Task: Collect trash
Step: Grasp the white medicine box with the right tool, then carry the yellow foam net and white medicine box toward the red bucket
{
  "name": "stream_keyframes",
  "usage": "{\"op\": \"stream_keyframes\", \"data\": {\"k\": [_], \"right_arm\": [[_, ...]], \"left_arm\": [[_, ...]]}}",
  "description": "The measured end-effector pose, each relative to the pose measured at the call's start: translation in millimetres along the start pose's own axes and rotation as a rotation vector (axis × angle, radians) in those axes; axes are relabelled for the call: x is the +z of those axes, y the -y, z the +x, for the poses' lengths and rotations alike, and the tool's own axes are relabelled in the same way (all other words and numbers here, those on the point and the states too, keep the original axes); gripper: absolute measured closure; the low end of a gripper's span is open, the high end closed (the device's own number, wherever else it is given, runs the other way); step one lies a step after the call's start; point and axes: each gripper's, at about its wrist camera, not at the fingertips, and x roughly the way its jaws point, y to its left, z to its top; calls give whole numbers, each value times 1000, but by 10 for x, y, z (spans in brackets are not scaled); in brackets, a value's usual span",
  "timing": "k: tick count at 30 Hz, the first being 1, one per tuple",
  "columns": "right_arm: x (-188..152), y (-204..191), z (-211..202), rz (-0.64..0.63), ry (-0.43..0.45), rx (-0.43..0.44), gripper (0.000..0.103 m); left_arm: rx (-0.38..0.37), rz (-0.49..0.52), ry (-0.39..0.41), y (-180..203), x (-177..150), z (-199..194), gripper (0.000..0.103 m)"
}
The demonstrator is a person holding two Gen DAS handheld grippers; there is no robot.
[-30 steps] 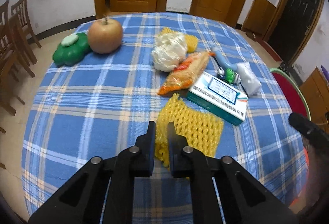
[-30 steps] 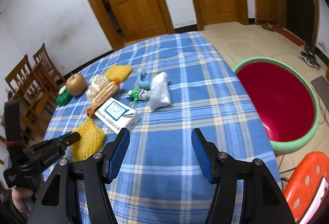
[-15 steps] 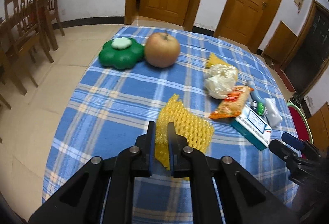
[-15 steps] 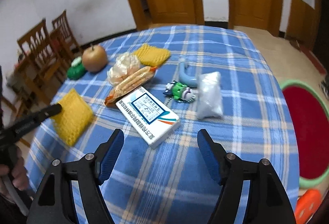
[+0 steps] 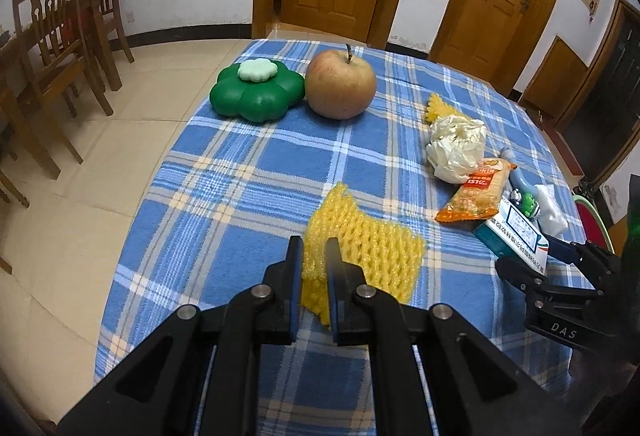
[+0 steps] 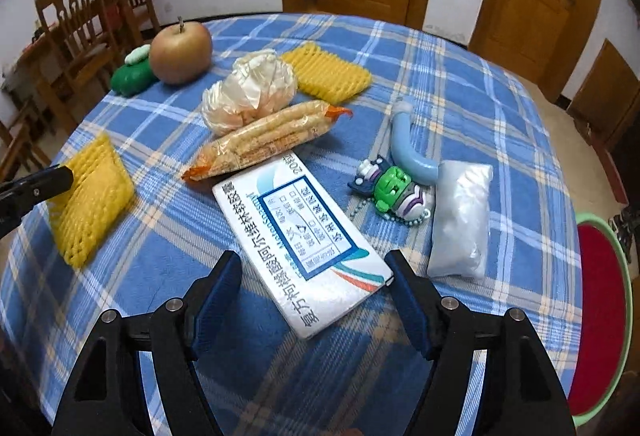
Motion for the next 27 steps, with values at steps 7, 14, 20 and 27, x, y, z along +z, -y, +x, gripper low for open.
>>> {"op": "stream_keyframes", "data": {"k": [7,14,20,27], "right_arm": [[-129,-24,-125,22,36,28,40],[-297,21,-314,97,66,75,41],[-458,121,-542,153,106,93,41],[-673,300,-818,217,149,98,41]], "left_arm": [[-5,-2,-1,9,5,-6,93],[-20,17,16,105,-2,-118,93],[-35,43,34,252,-1,-238,93],[-50,86,50,451,-4,-343,93]]}}
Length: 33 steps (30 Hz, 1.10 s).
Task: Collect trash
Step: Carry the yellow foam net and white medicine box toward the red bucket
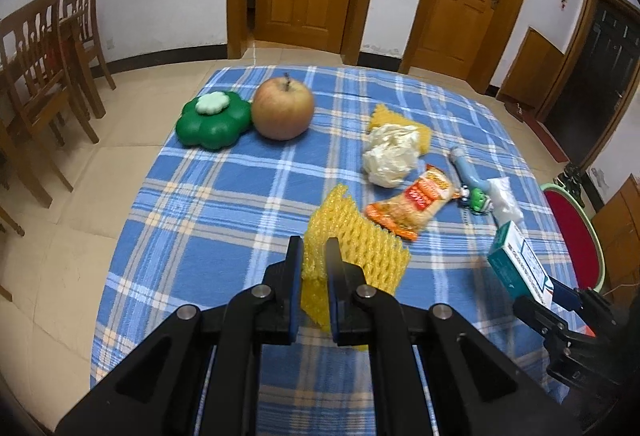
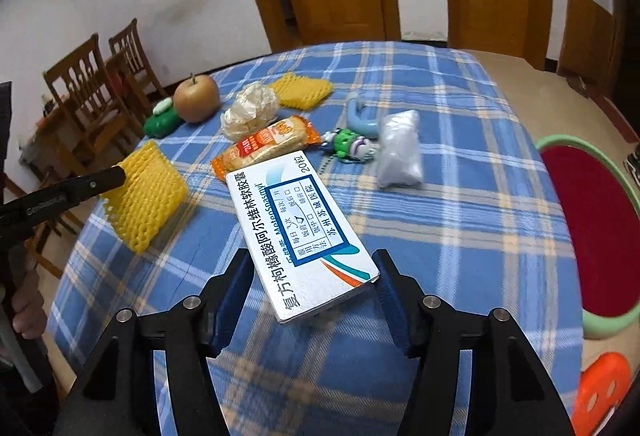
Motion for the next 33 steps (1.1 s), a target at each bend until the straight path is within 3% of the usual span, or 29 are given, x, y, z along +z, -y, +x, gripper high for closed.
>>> {"op": "stream_keyframes", "data": {"k": [19,33], "right_arm": [[-125,775,-667,213,158,-76,41],[-305,1462,-959,391,217,-195,41]], "left_arm": [[-88,165,49,890,212,-193,93],[-219,361,77,1953,370,-181,93]]}}
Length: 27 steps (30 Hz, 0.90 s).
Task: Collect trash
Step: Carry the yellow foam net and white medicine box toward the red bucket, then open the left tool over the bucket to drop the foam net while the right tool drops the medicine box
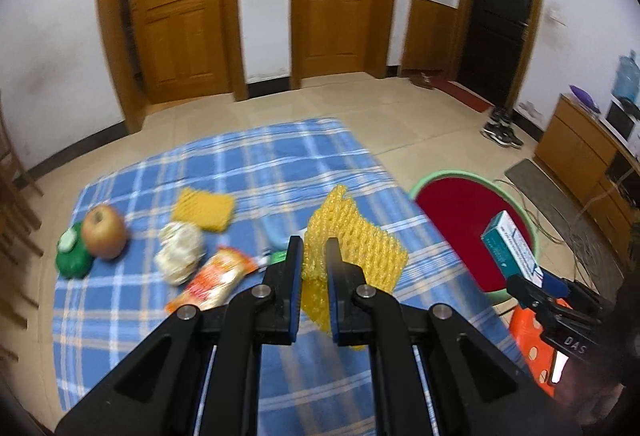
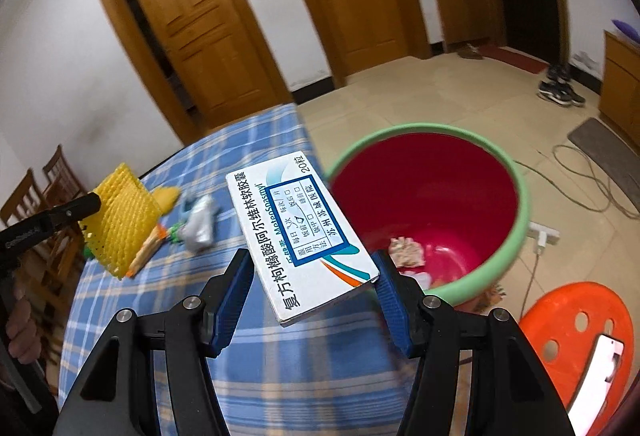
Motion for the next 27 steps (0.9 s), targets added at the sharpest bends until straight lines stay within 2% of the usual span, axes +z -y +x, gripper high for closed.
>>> {"op": "stream_keyframes", "data": {"k": [5,13,24,26,27], "right_arm": [[39,267,43,61,1,-57,41],[85,604,219,128,-27,-118,41],[113,834,333,182,-44,-127,40],[116,843,337,180,-44,-127,40],[119,841,334,180,-44,-126,40]], "left_arm": [[-51,55,14,335,109,161,93],[-119,113,-19,833,233,580,93],[-164,158,-60,1297,315,1057,93],[-169,167,-63,1356,323,1104,89],[-175,170,-67,1380,324,1123,82]]}}
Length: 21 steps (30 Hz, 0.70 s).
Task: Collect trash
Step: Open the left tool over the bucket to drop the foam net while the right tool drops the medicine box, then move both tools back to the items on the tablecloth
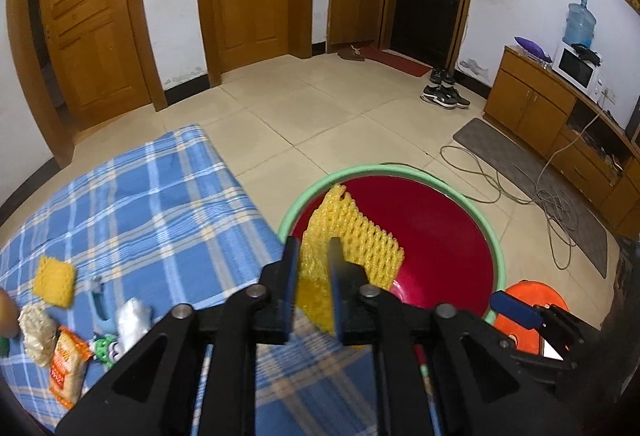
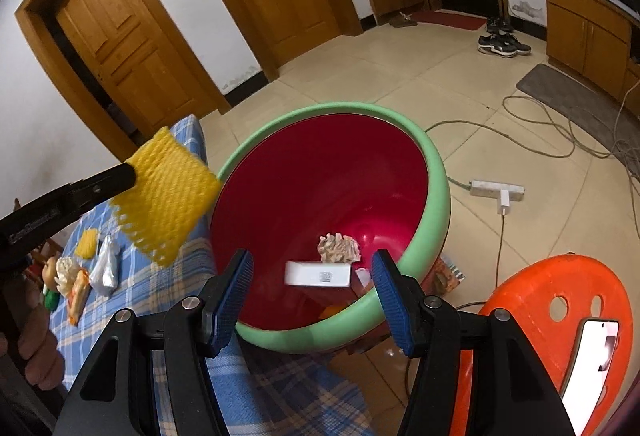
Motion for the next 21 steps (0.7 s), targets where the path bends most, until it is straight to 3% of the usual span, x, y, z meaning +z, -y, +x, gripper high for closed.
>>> {"op": "stream_keyframes", "data": {"k": [1,3,11,21], "right_arm": [[-3,-2,-4,0,0,2,40],[-11,-9,-13,-2,0,3,40],[-12,-16,-24,4,-3,8,40],[-1,-179,-179,-22,27,32,39]], "left_arm": [[-5,0,-3,20,5,18,72],[-9,-1,1,41,6,17,63],[9,-17,-6,-5,-33,-10,57],[69,-93,-8,-380,-217,-206,53]]}}
